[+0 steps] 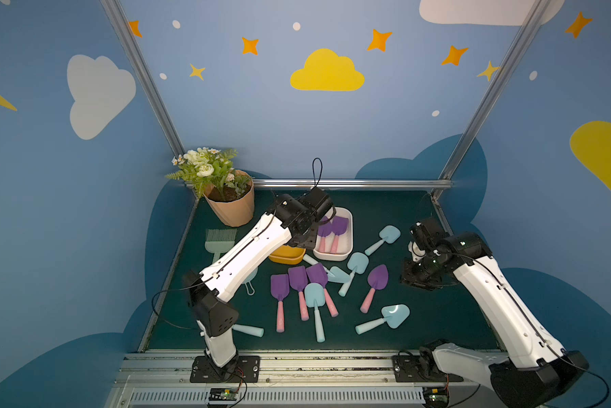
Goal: Sort the small shovels by color and place them into the storage box
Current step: Pick up the shovel from the center of the board.
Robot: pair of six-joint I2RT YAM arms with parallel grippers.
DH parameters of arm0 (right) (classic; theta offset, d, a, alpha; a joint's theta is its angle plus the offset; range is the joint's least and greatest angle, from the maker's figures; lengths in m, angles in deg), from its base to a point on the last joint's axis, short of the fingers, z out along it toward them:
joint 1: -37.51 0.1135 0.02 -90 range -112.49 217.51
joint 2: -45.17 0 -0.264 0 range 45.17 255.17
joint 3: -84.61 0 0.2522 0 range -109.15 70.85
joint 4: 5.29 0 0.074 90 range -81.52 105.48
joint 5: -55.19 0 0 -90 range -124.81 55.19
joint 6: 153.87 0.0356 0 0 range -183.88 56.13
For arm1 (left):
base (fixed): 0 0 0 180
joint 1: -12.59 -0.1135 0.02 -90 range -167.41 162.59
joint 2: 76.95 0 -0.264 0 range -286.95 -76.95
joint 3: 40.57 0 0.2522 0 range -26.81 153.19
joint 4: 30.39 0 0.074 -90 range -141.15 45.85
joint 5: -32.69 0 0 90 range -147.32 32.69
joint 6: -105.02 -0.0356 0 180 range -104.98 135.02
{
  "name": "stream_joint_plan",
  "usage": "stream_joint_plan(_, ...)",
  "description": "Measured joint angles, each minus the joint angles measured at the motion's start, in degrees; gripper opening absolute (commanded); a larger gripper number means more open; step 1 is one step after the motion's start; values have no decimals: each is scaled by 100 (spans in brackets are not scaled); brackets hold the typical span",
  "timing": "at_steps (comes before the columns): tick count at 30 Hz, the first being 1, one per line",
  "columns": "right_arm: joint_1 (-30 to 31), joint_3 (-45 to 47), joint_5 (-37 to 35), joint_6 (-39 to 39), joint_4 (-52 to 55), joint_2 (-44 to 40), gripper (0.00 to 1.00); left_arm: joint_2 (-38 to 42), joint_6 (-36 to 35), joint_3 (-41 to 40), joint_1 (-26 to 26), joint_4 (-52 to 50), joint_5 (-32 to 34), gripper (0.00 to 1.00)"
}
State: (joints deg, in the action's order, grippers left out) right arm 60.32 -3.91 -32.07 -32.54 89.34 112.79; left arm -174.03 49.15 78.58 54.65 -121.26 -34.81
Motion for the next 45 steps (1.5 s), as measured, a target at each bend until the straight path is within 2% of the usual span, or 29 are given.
stream_joint_plan(5, 151, 247, 323, 334, -9, -4, 45, 1134, 520, -1589, -22, 133, 155, 49)
stream_joint_plan(12, 476, 455, 573, 625, -140, 74, 46, 2177, 1139, -2752, -275, 131, 175, 51)
stream_joint_plan(20, 645, 734, 741, 850, -446, 260, 46, 2662, 1676, -3462, -610, 13, 129, 52)
stream_joint_plan(31, 807, 1423, 1029, 1132, -1034, 540, 46, 2900, 2022, -4430, -634, 201, -339, 53)
stream_joint_plan(45, 850, 1729, 1263, 1364, -2291, 1834, 44, 3080, 1932, -4520, -691, 470, -592, 53)
